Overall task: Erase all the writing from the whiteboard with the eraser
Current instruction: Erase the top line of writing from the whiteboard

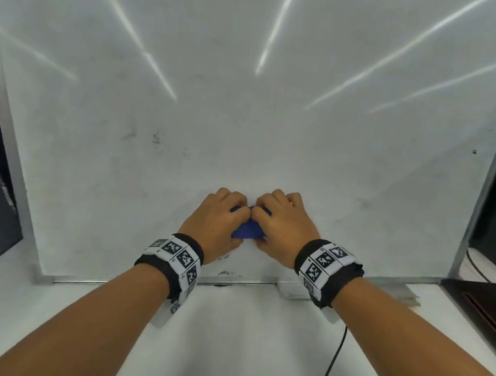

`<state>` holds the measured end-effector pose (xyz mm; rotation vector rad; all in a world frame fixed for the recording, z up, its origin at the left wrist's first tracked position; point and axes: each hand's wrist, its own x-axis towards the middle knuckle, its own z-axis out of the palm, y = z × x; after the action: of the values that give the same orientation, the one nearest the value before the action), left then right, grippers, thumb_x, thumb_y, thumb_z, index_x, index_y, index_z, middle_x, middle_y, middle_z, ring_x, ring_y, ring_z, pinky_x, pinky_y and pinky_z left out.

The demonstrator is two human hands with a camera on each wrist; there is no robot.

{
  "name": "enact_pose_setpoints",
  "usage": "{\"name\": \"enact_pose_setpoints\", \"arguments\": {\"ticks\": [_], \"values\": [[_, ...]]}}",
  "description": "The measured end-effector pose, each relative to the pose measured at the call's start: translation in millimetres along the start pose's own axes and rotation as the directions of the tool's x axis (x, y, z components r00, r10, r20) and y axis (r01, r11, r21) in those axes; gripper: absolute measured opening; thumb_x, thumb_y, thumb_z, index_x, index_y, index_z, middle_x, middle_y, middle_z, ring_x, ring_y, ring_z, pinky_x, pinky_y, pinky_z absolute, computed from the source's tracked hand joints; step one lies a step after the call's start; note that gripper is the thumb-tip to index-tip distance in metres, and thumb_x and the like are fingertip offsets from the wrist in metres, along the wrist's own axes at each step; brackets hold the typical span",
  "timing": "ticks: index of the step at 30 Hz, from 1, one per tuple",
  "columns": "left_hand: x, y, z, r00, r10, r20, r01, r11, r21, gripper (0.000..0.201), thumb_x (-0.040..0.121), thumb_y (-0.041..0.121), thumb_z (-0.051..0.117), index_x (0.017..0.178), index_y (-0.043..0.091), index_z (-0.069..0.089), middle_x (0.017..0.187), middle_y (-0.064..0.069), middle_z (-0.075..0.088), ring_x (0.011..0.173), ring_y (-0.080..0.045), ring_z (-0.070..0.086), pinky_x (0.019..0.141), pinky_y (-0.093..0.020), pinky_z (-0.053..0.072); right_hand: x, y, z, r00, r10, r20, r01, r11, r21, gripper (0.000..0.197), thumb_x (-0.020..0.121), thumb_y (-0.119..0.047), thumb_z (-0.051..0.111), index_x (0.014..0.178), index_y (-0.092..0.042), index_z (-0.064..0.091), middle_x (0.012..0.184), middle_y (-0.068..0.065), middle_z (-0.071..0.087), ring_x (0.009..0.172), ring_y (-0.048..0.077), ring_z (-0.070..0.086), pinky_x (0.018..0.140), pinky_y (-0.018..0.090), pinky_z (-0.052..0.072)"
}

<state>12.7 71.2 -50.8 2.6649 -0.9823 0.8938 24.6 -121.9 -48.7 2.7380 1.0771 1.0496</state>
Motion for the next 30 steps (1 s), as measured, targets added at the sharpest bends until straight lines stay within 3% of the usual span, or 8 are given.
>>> {"name": "enact_pose_setpoints", "arguments": {"ticks": [6,13,18,21,24,27,30], "values": [[-2.2,28.1,27.0,0.999,0.021,0.048,-0.018,0.998,-0.062,0.035,0.063,0.018,0.081,0.093,0.014,0.064,0.106,-0.004,0.063,0.093,-0.029,0.055,0.074,-0.043,0.048,-43.6,5.4,2.0,0.995,0.085,0.056,-0.087,0.996,0.031,0.036,0.065,-0.027,0.075,0.096,-0.017,0.062,0.1,0.003,0.058,0.094,0.027,0.051,0.081,0.042,0.04],[2.9,58.3,54.5,0.983,0.062,0.173,-0.031,0.984,-0.173,0.036,0.074,0.033,0.075,0.104,0.014,0.068,0.104,-0.003,0.066,0.094,-0.028,0.056,0.079,-0.042,0.051,-82.5,26.9,-4.2,0.96,0.111,0.256,-0.135,0.988,0.076,0.039,0.066,-0.041,0.073,0.098,-0.021,0.064,0.1,-0.003,0.06,0.095,0.022,0.051,0.079,0.035,0.038],[9.0,90.3,75.8,0.916,0.063,0.396,0.038,0.97,-0.241,0.032,0.083,0.038,0.069,0.11,0.02,0.067,0.101,0.001,0.063,0.09,-0.021,0.053,0.077,-0.035,0.049,-114.0,42.9,-10.9,0.876,0.143,0.461,-0.211,0.972,0.099,0.037,0.069,-0.05,0.071,0.095,-0.025,0.063,0.098,-0.006,0.059,0.096,0.018,0.05,0.08,0.034,0.036],[15.0,108.3,88.6,0.866,0.04,0.499,0.103,0.961,-0.256,0.027,0.085,0.032,0.068,0.108,0.019,0.067,0.099,-0.002,0.061,0.089,-0.024,0.059,0.078,-0.036,0.05,-124.3,47.5,-8.7,0.803,0.178,0.569,-0.252,0.966,0.053,0.025,0.071,-0.046,0.068,0.086,-0.032,0.054,0.088,-0.011,0.053,0.095,0.016,0.048,0.08,0.033,0.031],[20.1,123.1,100.7,0.843,-0.008,0.538,0.137,0.97,-0.2,0.028,0.089,0.033,0.064,0.112,0.017,0.067,0.105,-0.005,0.059,0.094,-0.027,0.059,0.08,-0.038,0.051,-126.4,50.7,-7.0,0.743,0.207,0.636,-0.273,0.962,0.006,0.017,0.075,-0.041,0.066,0.081,-0.032,0.052,0.082,-0.011,0.056,0.092,0.017,0.05,0.085,0.036,0.036],[22.1,131.8,106.3,0.851,-0.062,0.522,0.144,0.983,-0.118,0.03,0.094,0.035,0.059,0.117,0.018,0.067,0.109,-0.007,0.057,0.099,-0.028,0.056,0.079,-0.04,0.052,-130.1,53.5,-4.4,0.738,0.224,0.637,-0.286,0.958,-0.006,0.017,0.078,-0.039,0.064,0.093,-0.03,0.065,0.091,-0.007,0.061,0.096,0.019,0.052,0.082,0.035,0.033],[21.3,132.8,108.5,0.851,-0.096,0.516,0.175,0.979,-0.107,0.033,0.095,0.039,0.058,0.121,0.021,0.066,0.108,-0.006,0.054,0.095,-0.028,0.057,0.076,-0.037,0.05,-132.9,53.3,-5.7,0.737,0.228,0.636,-0.302,0.953,0.009,0.021,0.081,-0.041,0.064,0.099,-0.03,0.066,0.099,-0.004,0.059,0.099,0.021,0.051,0.083,0.037,0.034]]}}
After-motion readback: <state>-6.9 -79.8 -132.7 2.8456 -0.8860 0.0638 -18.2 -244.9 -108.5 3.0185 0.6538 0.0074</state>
